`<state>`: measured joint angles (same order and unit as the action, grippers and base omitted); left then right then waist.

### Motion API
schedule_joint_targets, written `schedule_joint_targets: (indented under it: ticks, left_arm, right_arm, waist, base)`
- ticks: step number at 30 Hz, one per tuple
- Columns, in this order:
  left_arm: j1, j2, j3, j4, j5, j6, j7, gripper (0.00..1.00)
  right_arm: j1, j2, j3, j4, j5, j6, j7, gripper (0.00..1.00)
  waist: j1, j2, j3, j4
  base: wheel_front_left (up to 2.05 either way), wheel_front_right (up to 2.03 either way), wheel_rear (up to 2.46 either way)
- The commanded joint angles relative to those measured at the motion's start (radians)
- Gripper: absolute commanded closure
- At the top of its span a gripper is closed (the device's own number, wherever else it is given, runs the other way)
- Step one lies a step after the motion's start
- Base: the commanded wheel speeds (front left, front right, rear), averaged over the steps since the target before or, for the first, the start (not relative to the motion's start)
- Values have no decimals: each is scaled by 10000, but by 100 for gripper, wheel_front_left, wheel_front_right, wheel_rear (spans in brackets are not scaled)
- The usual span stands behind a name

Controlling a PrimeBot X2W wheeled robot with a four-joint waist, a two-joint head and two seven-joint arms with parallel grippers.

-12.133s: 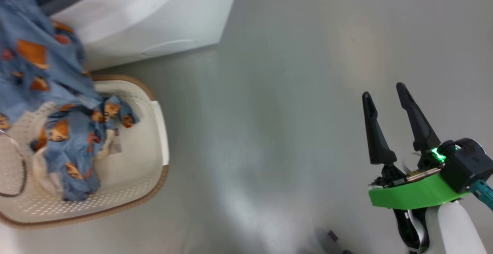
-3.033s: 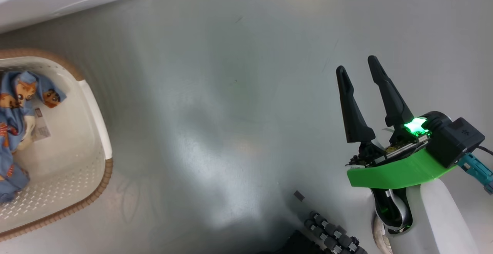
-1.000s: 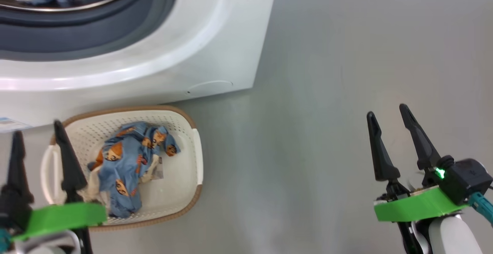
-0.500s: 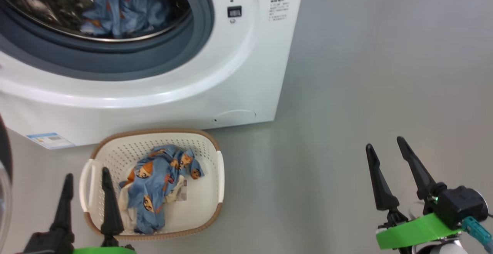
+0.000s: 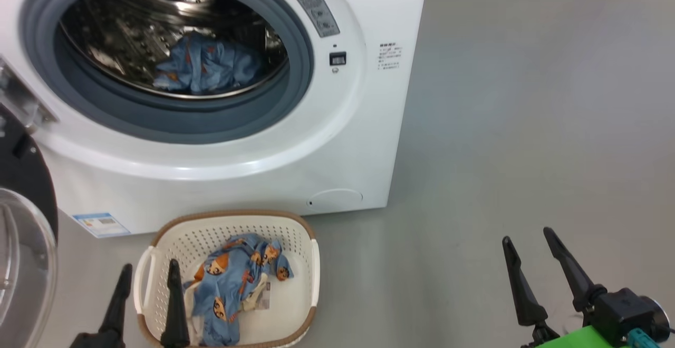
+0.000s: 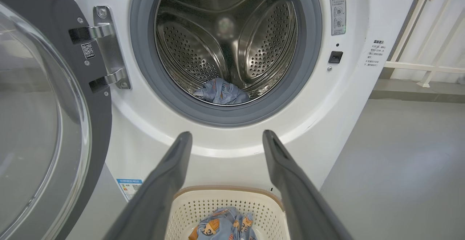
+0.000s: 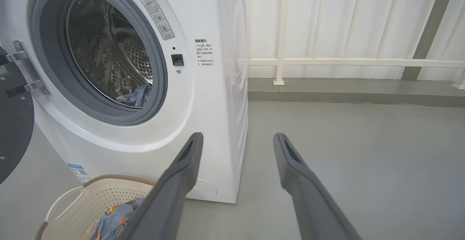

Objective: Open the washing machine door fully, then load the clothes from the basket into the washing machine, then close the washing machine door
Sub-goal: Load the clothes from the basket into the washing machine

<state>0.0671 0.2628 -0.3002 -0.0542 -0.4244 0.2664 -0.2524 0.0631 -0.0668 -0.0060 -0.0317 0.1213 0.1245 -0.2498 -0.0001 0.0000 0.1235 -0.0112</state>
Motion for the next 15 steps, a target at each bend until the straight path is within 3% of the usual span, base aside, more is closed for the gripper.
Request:
schedule_joint_targets:
  ticks: [1,15]
  left_arm:
    - [-63,87,298,-57,47,-112,-93,0]
    - [146,161,187,238,42,-288,-93,0]
  right_arm:
    - [71,-47,248,-197,-78,62,-120,0]
    - [563,56,219,-321,-181,62,39,0]
  waist:
    - [1,0,-388,56]
    - [1,0,-1118,-96]
  base:
    - [0,0,0]
    - [0,0,0]
